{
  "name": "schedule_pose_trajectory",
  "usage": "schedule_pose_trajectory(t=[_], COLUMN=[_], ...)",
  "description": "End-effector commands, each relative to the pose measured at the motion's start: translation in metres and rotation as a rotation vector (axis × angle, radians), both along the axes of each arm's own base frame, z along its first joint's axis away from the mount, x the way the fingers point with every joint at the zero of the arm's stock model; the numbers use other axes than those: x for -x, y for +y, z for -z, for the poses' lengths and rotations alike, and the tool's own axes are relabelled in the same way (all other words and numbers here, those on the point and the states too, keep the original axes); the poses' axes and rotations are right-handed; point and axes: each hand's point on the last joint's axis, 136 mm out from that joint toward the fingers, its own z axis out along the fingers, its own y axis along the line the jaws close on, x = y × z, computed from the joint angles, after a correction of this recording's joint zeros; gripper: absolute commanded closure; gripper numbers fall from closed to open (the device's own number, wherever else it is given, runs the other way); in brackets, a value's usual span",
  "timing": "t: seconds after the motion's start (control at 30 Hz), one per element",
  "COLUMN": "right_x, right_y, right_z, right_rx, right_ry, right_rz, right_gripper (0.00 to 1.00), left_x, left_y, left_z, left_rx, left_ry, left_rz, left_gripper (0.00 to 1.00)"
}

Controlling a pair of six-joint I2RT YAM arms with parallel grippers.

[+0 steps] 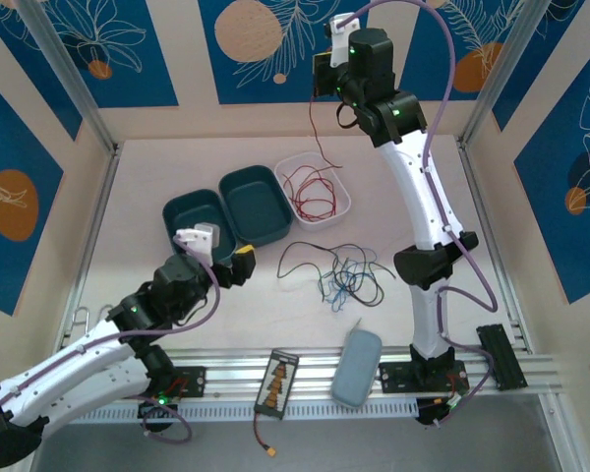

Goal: Untangle the cables

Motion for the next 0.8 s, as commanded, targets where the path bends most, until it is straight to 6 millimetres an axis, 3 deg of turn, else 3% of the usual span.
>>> schedule_pose_trajectory(t=[0.0,0.3,0.77], right_x=[-0.008,-0.040,-0.031], right_y=[-0.005,-0.001,-0.004], right_z=[-0.017,0.072,0.178], right_rx=[-0.047,0.083,0.141], right_ry=[-0.061,0.121,0.415], right_rz=[0.025,0.051,0.060], right_gripper=[1.00,1.00,1.00], left_x=[-0.002,-0.002,-0.004], left_y=[0.011,0.012,0.013], left_z=[0.008,0.011,0.019], left_rx=[-0.044,-0.040,-0.043], left_ry=[0.004,0.007,0.013], left_rz=[-0.038,-0.045,-0.060], left_gripper=[0.00,0.00,0.00])
